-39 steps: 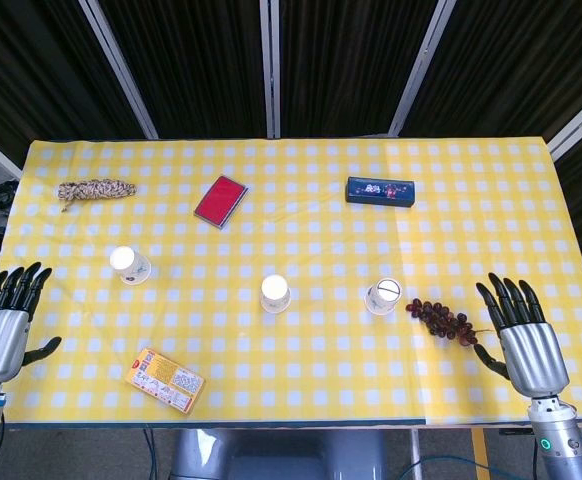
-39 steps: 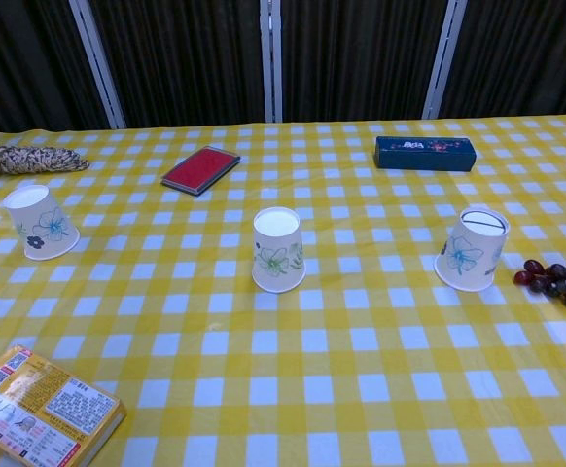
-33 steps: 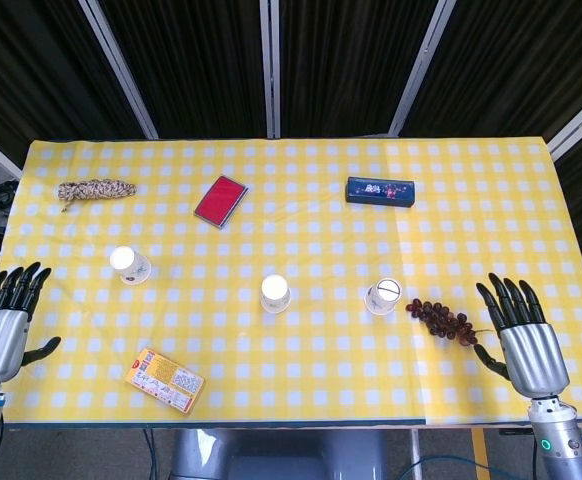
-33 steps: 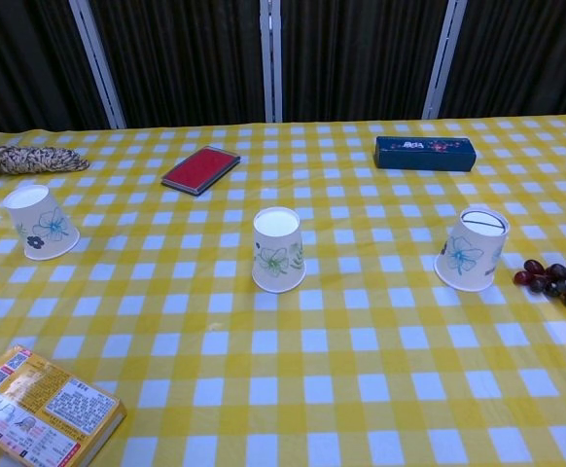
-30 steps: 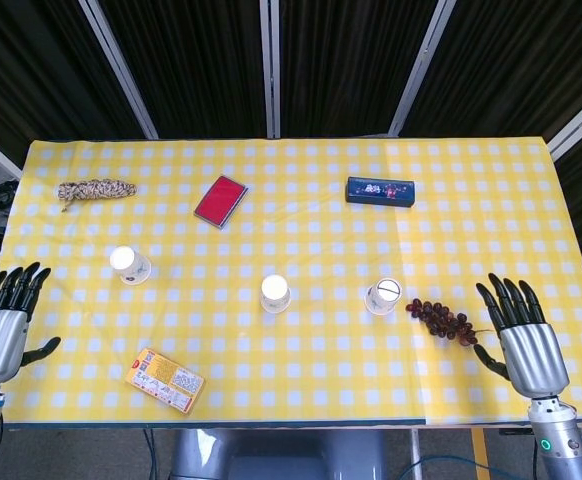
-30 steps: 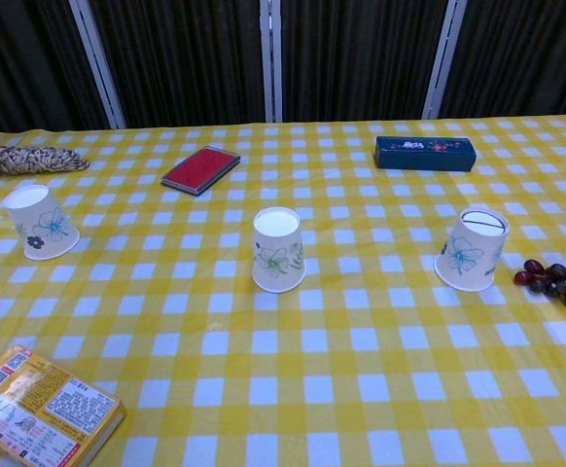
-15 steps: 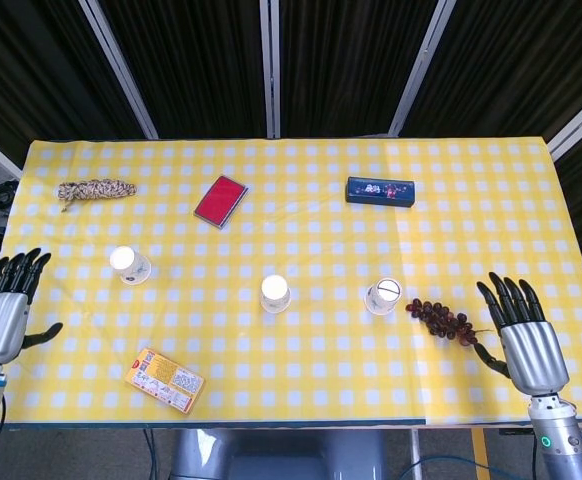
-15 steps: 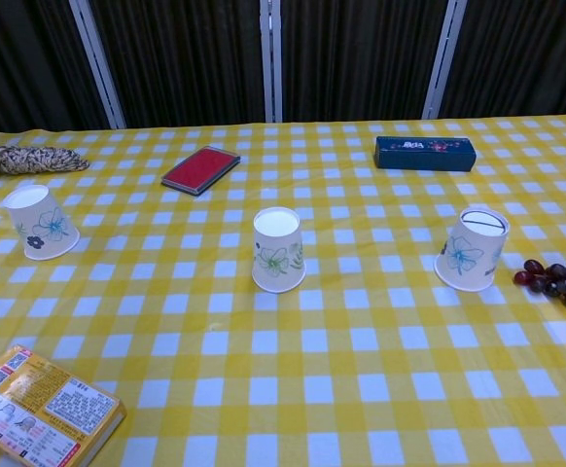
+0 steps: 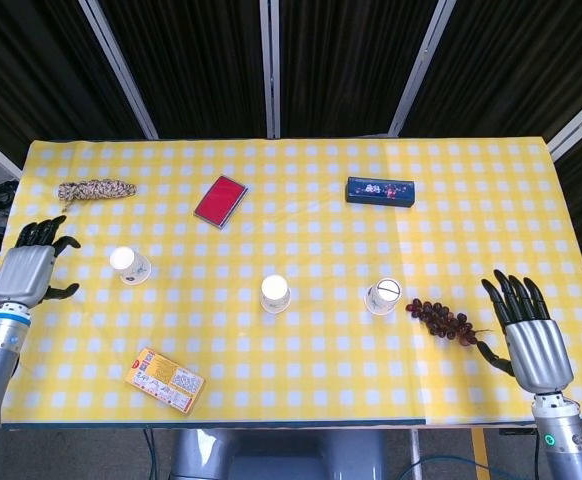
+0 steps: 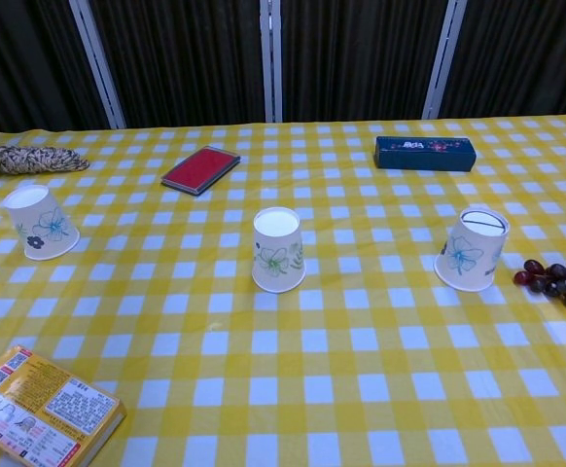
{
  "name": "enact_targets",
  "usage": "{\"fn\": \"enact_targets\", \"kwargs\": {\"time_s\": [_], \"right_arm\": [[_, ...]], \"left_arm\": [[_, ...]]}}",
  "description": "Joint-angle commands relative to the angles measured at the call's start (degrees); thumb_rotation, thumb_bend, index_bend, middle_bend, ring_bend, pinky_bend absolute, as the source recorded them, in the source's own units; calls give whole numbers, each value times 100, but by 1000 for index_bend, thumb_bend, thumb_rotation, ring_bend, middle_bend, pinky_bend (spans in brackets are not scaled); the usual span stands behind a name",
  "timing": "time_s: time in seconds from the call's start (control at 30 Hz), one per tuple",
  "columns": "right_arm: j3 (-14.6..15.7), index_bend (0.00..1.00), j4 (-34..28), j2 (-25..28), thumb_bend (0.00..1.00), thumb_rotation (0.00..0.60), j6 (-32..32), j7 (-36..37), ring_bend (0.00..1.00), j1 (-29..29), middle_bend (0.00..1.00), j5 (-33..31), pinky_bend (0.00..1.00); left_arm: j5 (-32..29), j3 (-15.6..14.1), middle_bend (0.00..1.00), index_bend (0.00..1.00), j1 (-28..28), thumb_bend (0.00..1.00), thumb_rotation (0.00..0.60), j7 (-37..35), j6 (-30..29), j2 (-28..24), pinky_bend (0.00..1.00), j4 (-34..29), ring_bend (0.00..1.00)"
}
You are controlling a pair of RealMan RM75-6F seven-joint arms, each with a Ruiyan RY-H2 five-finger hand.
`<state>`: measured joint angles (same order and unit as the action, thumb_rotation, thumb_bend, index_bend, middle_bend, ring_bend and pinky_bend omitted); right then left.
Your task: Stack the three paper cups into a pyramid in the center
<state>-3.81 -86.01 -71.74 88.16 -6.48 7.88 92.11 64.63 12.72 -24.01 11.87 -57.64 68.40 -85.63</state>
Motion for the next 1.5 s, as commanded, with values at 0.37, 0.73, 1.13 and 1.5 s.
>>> {"fn": "enact_targets", "kwargs": {"time_s": [0.37, 0.73, 1.13, 1.5], "right_arm": [[-27, 27, 17, 45, 90, 600, -35, 146, 0, 5, 0, -77, 0], [-38, 31, 13, 47, 90, 600, -13, 176, 0, -2, 0, -85, 0], [-32, 31, 7, 53, 90, 600, -3, 175, 0, -14, 0, -88, 0], [-26, 33, -13, 52, 90, 600, 19, 146, 0, -23, 0, -67, 0]], "left_arm": [[-651, -54, 0, 226, -811, 316, 600, 250, 1017, 510, 0, 694, 0], [-896, -167, 0, 270, -1036, 315, 600, 430, 1094, 733, 0, 899, 0], [-1119, -278, 0, 329, -1188, 374, 600, 505, 1148, 959, 0, 1111, 0], [-845, -290, 0, 368, -1127, 452, 600, 228, 856, 838, 0, 858, 0]]}}
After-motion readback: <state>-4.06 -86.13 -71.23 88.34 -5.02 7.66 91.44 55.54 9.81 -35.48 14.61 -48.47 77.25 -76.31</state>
